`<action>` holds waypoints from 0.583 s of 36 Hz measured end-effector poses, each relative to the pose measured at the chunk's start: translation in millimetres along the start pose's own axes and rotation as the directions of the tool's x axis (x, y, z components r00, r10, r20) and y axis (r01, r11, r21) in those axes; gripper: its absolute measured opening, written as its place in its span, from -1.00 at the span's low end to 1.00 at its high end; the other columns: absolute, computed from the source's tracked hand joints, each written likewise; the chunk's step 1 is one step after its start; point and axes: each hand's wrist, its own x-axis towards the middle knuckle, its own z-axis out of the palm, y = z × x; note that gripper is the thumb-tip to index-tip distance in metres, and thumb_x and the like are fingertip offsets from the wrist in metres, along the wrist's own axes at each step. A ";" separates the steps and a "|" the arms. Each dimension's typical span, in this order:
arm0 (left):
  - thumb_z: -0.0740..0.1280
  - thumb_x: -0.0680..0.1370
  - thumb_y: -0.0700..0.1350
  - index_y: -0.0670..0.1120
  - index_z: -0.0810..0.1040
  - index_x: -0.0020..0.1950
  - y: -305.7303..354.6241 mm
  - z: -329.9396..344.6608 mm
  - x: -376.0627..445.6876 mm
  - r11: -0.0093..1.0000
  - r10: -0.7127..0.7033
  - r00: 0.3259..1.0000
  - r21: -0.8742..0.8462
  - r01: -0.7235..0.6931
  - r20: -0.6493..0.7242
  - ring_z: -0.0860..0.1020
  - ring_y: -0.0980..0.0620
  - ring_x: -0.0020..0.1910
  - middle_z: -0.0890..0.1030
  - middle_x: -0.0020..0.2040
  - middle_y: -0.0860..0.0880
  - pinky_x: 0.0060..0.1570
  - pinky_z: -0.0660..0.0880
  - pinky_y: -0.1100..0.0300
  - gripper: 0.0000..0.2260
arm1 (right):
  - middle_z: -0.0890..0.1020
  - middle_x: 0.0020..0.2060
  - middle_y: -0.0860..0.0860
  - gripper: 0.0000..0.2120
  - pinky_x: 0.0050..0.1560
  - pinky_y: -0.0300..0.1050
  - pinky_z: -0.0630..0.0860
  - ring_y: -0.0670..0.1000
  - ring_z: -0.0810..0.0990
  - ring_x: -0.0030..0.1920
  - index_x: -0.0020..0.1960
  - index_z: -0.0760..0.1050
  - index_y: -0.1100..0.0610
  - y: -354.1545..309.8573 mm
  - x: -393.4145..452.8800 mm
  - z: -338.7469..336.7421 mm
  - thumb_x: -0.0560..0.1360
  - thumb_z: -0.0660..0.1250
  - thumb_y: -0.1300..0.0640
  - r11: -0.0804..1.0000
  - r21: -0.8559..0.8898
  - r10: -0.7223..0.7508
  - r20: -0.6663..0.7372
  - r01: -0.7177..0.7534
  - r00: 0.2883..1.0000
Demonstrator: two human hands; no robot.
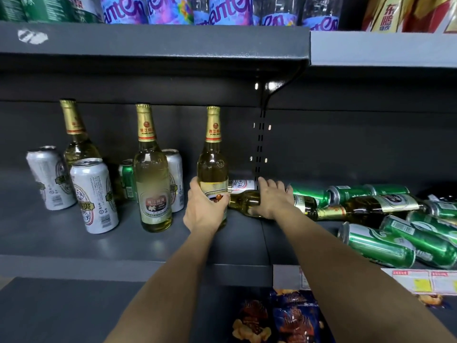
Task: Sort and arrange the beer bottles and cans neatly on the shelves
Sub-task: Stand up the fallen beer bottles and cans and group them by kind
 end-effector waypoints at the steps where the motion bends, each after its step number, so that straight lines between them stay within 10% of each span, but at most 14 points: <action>1: 0.46 0.41 0.15 0.06 0.18 0.47 -0.7 0.4 0.4 1.000 0.002 1.000 -0.002 -0.002 0.002 0.48 -0.08 0.25 0.48 0.29 0.01 0.15 0.39 -0.01 -0.27 | 0.09 0.55 0.09 -0.01 0.51 0.22 -0.05 0.19 0.03 0.54 0.58 -0.14 0.04 0.3 0.9 3.7 0.42 0.40 -0.24 1.000 -0.024 0.010 0.003 -0.010 1.000; 10: 0.48 0.43 0.08 0.09 0.14 0.52 -1.9 5.4 5.8 0.994 -0.046 0.999 -0.099 0.049 0.028 0.42 -0.05 0.32 0.42 0.36 0.02 0.22 0.37 0.01 -0.24 | 0.33 0.41 0.09 -0.16 0.44 0.21 0.16 0.16 0.29 0.41 0.56 -0.02 0.07 0.1 6.6 26.5 0.46 0.41 0.00 0.979 -0.205 -0.018 -0.076 0.002 0.997; 21: 0.49 0.44 0.08 0.07 0.12 0.53 2.1 5.4 4.5 0.992 -0.065 0.997 -0.106 0.068 0.032 0.41 -0.08 0.35 0.39 0.39 -0.01 0.22 0.38 0.01 -0.21 | 0.44 0.28 0.05 -0.30 0.25 0.08 0.37 0.13 0.41 0.30 0.40 0.20 0.06 5.3 -5.4 5.6 0.41 0.45 -0.12 0.999 0.011 0.039 -0.270 -0.038 0.962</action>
